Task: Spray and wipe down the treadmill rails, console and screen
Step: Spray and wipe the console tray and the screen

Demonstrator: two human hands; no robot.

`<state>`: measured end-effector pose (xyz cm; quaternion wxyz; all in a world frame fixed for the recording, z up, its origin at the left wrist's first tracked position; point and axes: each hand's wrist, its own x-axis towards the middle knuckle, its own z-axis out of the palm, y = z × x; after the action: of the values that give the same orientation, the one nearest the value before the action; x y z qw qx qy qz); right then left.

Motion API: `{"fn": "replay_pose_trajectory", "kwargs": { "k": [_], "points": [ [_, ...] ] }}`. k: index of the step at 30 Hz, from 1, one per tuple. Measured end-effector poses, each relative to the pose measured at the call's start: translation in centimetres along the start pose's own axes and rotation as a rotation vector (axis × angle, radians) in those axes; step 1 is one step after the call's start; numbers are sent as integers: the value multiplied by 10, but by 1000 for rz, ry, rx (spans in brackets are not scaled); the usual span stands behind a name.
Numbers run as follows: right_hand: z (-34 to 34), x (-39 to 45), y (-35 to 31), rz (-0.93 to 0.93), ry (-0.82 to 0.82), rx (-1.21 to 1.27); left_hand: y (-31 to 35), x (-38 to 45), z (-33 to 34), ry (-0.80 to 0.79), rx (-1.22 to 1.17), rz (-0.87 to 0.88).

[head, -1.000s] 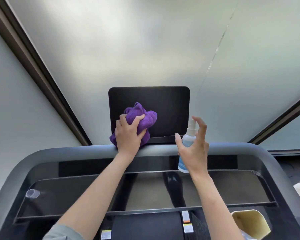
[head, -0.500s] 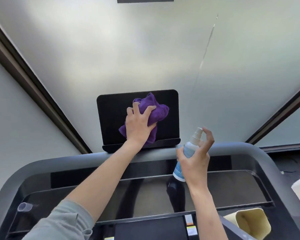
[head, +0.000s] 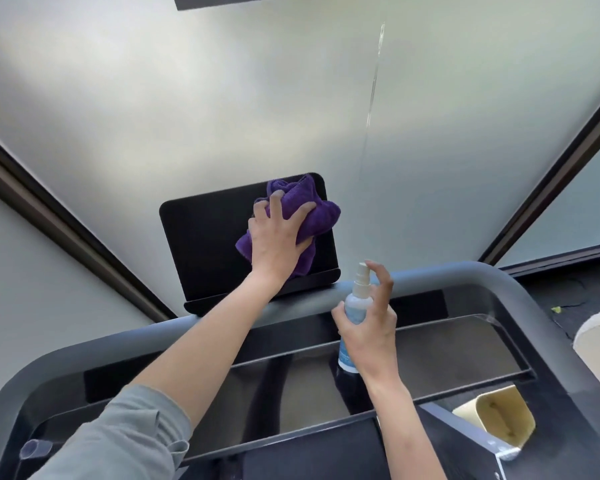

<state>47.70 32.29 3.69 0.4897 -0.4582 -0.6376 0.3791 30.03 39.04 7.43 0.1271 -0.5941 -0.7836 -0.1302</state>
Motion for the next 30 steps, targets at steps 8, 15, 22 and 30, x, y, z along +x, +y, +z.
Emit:
{"fn": "replay_pose_trajectory", "kwargs": {
  "k": [8, 15, 22, 30],
  "points": [
    [-3, 8, -1, -32, 11, 30, -3, -48, 12, -66, -132, -83],
    [-9, 8, 2, -11, -7, 42, 6, 3, -21, 147, -220, -99],
    [-11, 14, 5, -3, -30, 11, 17, 18, -2, -3, -20, -61],
    [-10, 17, 0, -76, -46, 21, 8, -43, 11, -60, -130, -45]
  ]
}}
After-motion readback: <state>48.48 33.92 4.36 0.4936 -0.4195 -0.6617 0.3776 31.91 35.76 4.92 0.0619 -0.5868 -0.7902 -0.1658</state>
